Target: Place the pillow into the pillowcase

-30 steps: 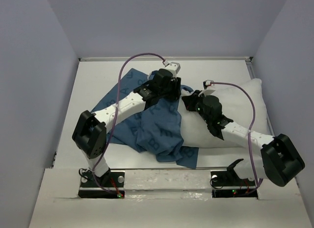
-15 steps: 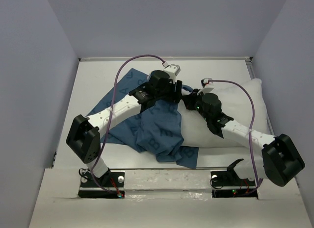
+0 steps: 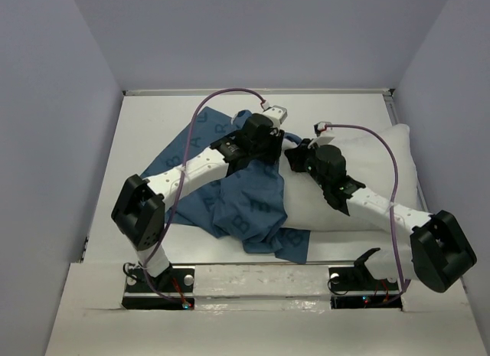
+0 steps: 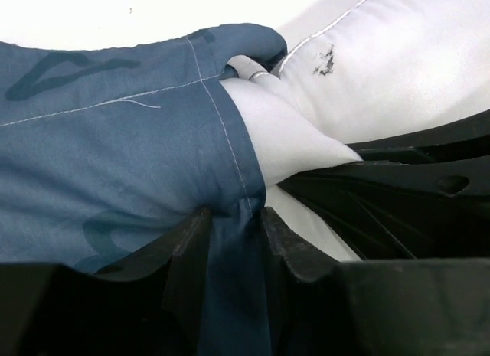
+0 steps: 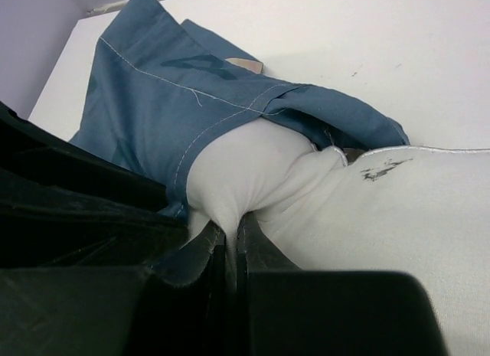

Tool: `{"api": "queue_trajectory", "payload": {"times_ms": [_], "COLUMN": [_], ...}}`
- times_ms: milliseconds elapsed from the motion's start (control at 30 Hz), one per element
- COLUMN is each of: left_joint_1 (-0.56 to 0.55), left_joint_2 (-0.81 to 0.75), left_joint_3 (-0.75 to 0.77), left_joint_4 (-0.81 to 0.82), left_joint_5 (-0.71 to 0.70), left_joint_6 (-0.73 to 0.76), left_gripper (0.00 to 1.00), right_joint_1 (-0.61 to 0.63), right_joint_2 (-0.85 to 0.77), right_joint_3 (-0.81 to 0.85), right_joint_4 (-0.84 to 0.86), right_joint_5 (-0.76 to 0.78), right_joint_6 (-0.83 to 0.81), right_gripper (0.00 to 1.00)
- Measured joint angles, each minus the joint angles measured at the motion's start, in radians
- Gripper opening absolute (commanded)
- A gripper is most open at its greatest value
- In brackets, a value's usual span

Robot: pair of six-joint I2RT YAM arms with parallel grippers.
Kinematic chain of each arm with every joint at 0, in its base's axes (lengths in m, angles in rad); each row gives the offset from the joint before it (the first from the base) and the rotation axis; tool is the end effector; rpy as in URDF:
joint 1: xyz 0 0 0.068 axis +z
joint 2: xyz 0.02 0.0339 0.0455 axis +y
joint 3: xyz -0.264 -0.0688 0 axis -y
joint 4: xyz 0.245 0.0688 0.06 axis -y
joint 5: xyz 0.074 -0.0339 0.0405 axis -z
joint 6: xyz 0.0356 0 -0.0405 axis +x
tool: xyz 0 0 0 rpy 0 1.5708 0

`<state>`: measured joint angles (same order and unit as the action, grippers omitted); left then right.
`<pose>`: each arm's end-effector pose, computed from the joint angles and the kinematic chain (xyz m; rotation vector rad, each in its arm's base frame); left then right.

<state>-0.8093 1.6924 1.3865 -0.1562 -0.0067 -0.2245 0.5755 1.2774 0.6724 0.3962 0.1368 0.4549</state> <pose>0.2774 -0.2907 0.3101 0.5994 2.0062 -0.6345 0.2427 0.1517 0.2536 -0.0088 1.8201 0.6172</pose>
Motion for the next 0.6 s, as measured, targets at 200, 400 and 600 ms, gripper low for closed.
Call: {"api": "queue_trajectory", "payload": {"times_ms": [200, 400, 600], "left_joint_1": [-0.013, -0.050, -0.059], "left_joint_2": [0.009, -0.007, -0.060], "left_joint_3": [0.033, 0.064, 0.125], "left_joint_4": [-0.014, -0.029, -0.002], "left_joint_5": [-0.030, -0.040, 0.021], "left_joint_6": [0.011, 0.007, -0.032], "left_gripper": [0.00, 0.00, 0.00], "right_joint_1": [0.000, 0.000, 0.004], "right_joint_2": [-0.007, -0.007, 0.000], "right_joint_3": [0.000, 0.003, 0.019], "right_joint_4": [-0.006, -0.006, 0.001], "right_joint_5": [0.000, -0.007, -0.018], "right_joint_6": [-0.006, -0.005, 0.052], "right_gripper": [0.00, 0.00, 0.00]}}
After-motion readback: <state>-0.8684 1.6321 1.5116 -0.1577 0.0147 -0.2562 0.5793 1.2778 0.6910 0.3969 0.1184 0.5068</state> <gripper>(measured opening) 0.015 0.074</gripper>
